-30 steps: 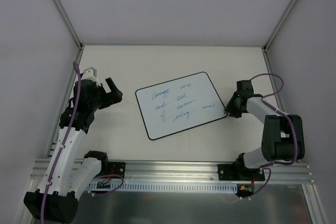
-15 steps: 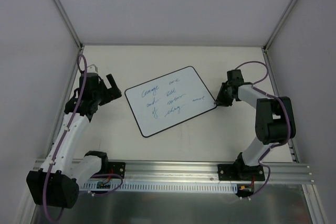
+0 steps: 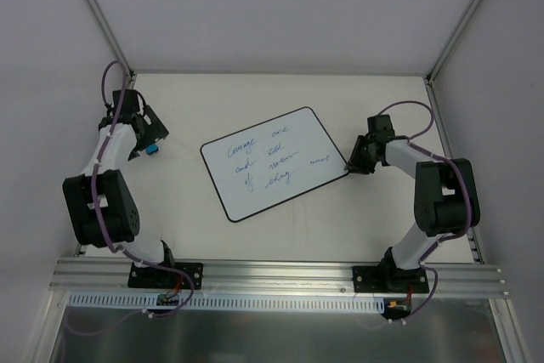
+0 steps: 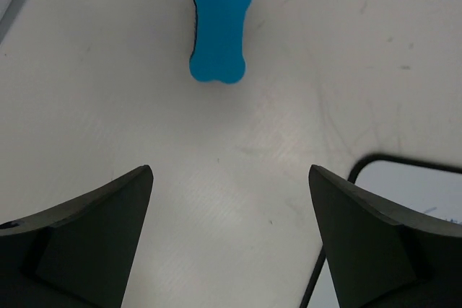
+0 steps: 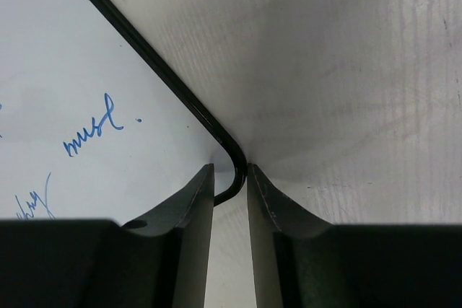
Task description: Erase the whiteboard
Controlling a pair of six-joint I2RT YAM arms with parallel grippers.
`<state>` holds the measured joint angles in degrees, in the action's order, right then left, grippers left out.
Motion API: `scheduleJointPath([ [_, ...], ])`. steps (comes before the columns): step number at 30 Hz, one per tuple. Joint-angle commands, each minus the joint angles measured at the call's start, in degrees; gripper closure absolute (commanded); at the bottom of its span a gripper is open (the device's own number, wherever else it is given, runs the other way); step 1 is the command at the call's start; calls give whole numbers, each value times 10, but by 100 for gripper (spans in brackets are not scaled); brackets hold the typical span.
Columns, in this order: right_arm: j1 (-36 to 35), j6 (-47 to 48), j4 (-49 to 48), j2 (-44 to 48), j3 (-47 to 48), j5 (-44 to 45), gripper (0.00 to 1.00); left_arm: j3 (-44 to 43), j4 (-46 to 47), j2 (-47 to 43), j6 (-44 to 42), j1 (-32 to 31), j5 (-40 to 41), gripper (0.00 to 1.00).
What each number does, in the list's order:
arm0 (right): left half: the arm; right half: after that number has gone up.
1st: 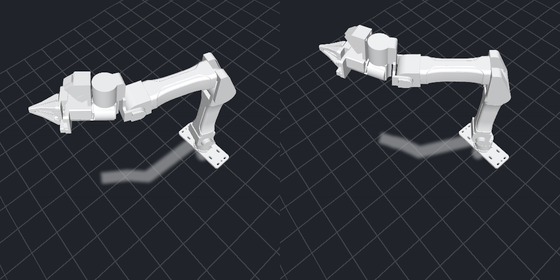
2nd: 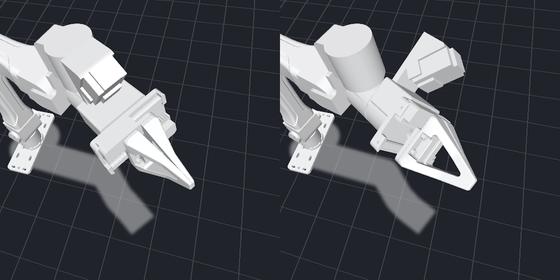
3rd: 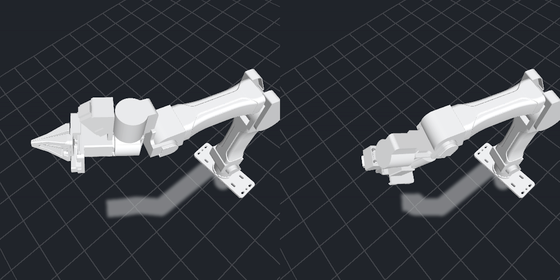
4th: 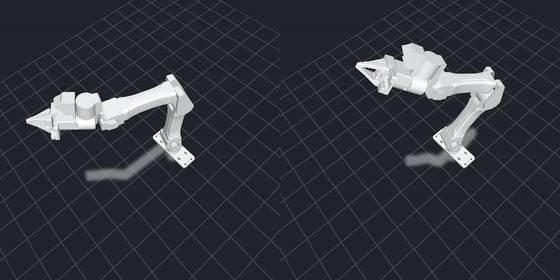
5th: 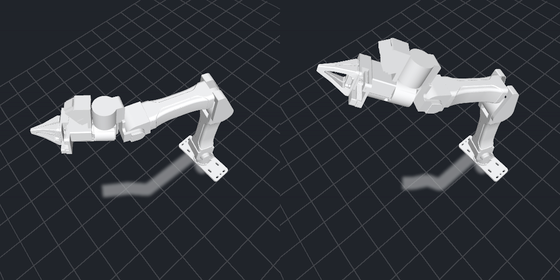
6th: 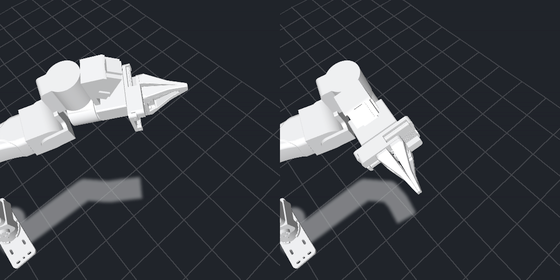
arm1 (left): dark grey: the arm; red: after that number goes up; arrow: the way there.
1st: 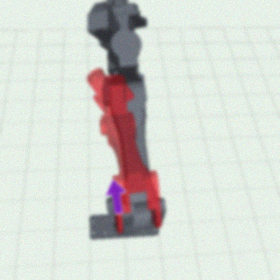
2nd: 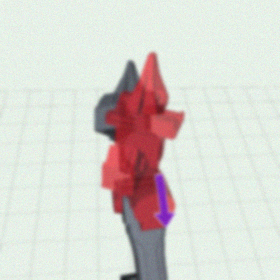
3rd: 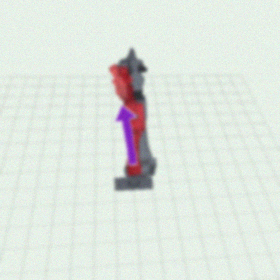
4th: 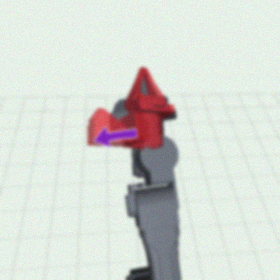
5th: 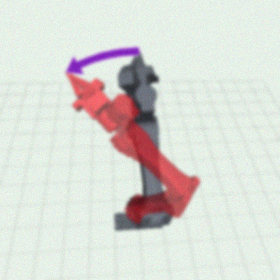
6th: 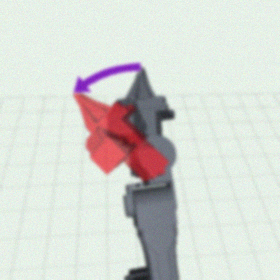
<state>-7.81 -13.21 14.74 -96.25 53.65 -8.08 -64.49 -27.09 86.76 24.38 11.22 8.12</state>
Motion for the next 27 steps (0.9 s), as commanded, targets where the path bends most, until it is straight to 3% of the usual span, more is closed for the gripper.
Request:
scheduleJointPath([
  [1,-7,11,8,20,-16,-11,71,-67,5,61,-32,32,-11,11],
  [5,-10,14,8,32,-24,-24,71,-116,5,146,-54,42,0,16],
  [10,-11,16,9,42,-31,-22,70,-164,5,203,-78,49,1,30],
  [19,-11,15,8,48,-39,-22,70,-174,5,249,-88,49,-3,34],
  [27,-11,19,7,36,-36,-24,70,-188,5,272,-94,49,-1,44],
])
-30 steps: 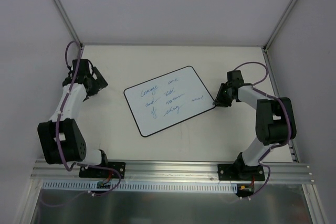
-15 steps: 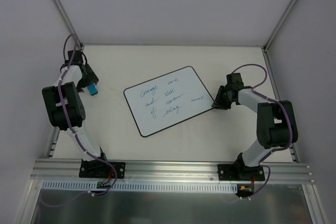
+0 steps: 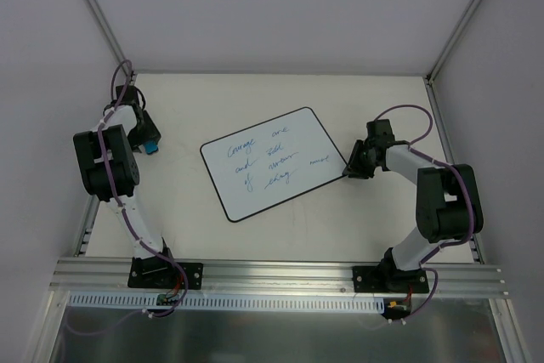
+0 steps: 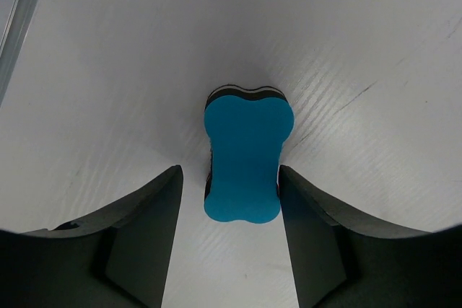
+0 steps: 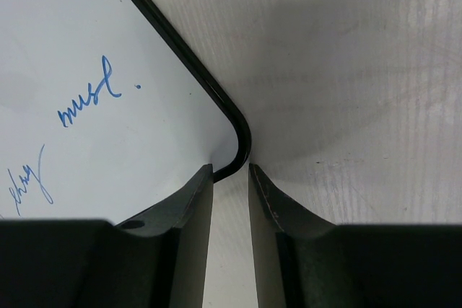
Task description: Erase the whiteboard
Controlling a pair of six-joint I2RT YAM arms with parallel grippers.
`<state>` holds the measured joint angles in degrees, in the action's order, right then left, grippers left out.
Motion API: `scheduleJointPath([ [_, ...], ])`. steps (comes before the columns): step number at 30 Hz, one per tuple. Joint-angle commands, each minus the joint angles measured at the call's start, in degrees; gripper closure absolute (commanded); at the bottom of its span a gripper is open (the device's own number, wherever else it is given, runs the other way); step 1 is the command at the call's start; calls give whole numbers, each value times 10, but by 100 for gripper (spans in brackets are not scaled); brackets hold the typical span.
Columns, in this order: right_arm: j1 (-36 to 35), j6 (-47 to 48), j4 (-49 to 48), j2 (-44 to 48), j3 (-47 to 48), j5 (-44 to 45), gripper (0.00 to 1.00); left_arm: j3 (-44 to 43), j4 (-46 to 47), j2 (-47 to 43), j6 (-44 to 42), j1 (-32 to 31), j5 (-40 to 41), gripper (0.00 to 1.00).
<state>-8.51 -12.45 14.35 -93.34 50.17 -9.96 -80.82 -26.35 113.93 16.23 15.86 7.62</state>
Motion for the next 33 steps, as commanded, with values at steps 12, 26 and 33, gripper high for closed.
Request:
scheduleJointPath([
  [12,-4,14,12,-1,3,-9,69,-49,-3,16,-16,2,-3,49],
  [26,-4,15,12,0,-3,-11,69,-40,-3,20,-23,2,-6,64],
  [33,-4,14,11,-3,1,-12,69,-24,-3,17,-24,2,-15,64],
])
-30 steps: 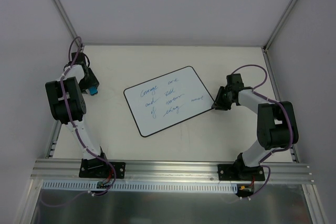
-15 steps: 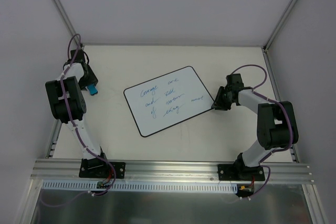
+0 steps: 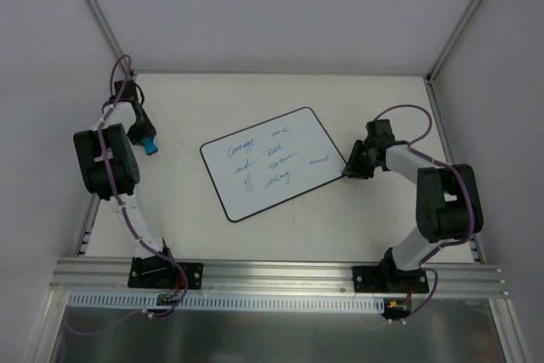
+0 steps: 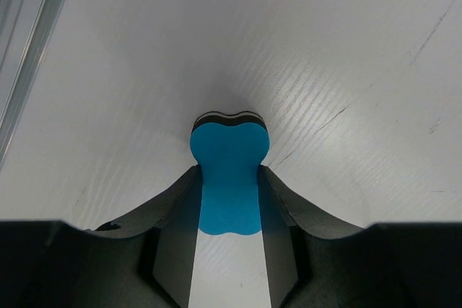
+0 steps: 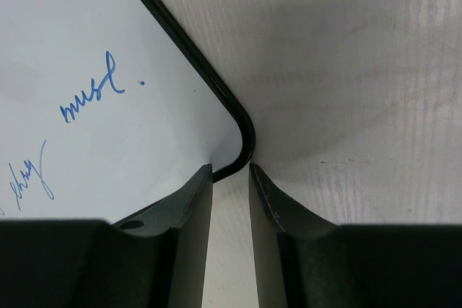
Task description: Erase the whiteboard
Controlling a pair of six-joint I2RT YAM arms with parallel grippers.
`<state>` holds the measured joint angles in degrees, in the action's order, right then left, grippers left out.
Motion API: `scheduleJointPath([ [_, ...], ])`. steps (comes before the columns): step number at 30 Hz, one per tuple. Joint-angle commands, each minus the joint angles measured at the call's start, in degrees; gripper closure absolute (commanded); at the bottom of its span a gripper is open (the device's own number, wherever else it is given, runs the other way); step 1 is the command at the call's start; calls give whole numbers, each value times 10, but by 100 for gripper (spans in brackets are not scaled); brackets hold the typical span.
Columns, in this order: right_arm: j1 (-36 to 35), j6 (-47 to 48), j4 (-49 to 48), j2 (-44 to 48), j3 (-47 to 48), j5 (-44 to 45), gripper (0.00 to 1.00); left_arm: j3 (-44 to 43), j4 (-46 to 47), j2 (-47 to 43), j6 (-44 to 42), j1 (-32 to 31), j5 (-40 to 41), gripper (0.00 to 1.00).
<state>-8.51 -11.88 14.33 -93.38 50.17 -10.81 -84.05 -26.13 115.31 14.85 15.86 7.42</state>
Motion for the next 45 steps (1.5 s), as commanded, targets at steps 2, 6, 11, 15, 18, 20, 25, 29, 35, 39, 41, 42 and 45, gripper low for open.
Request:
scheduleJointPath([
  [2,-4,8,11,-2,0,-3,69,14,-5,4,-11,2,-14,62],
  [6,-4,10,11,-2,1,-4,69,19,-5,8,-13,2,-13,59],
  [11,-4,10,11,0,-1,-4,69,19,-5,4,-13,1,-12,61],
  [15,-4,10,11,0,-2,-5,69,18,-5,2,-17,2,-15,70],
  [18,-4,10,11,-1,-2,-4,69,20,-5,-5,-18,1,-32,82],
  [20,-4,10,11,0,-3,-5,69,22,-5,-10,-22,-4,-44,92],
  [25,-5,11,12,-1,-1,-3,69,29,-5,-46,-31,-56,-65,98],
  [29,-8,12,12,-3,1,2,69,25,-6,-61,-33,-132,-72,98],
  [35,-16,11,13,-8,9,18,70,16,-6,-61,-4,-238,-113,98],
  [39,-17,9,13,2,17,42,70,13,-6,-61,1,-279,-108,98],
  [41,-16,10,23,9,24,83,70,17,-7,-64,3,-289,-108,98],
  [42,-17,14,26,14,34,96,70,19,-7,-68,4,-291,-107,98],
  [45,-16,17,38,12,48,132,70,23,-7,-76,4,-295,-108,98],
])
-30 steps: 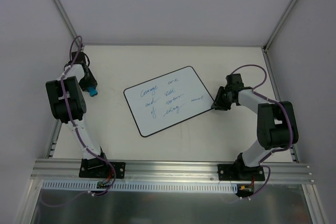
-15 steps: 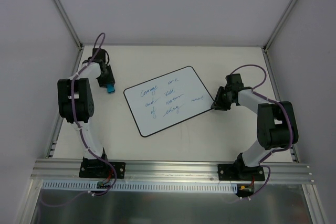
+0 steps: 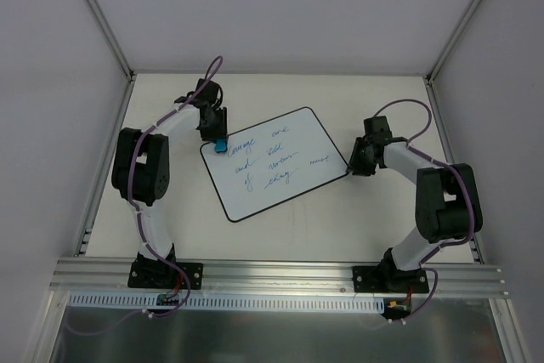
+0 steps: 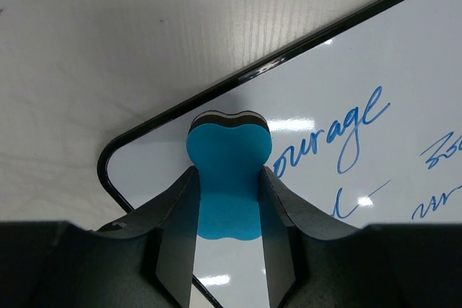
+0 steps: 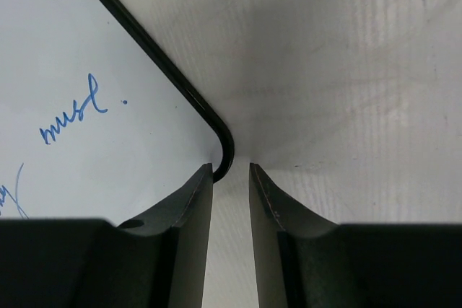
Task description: Erase the whiteboard
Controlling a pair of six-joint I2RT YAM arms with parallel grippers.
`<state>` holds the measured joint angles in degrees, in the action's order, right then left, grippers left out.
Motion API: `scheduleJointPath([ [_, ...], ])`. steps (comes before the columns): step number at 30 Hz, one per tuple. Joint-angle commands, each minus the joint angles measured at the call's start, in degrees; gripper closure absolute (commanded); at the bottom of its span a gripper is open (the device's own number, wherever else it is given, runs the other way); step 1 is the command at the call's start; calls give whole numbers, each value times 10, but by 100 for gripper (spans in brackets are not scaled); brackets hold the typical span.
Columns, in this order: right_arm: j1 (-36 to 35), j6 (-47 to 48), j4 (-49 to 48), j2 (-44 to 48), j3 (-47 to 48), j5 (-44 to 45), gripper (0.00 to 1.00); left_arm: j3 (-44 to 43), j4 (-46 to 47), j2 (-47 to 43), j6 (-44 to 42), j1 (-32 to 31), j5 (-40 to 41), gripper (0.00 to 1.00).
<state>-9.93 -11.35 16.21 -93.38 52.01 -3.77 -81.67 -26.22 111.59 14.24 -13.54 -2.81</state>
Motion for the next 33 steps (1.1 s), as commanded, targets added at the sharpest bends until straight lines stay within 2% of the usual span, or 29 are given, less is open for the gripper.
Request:
scheduleJointPath([
  [1,-2,16,19,4,39,53,69,0,-6,-42,11,-1,-4,99],
  [5,-3,7,20,-23,51,18,69,2,-7,-49,8,0,-4,100],
  [19,-31,2,30,-61,65,19,72,12,-9,-58,6,-4,-7,100],
  [28,-50,0,45,-59,69,29,83,19,-10,-56,3,-5,-7,100],
  [33,-54,-10,45,-55,62,33,97,18,-11,-53,-1,-5,10,100],
])
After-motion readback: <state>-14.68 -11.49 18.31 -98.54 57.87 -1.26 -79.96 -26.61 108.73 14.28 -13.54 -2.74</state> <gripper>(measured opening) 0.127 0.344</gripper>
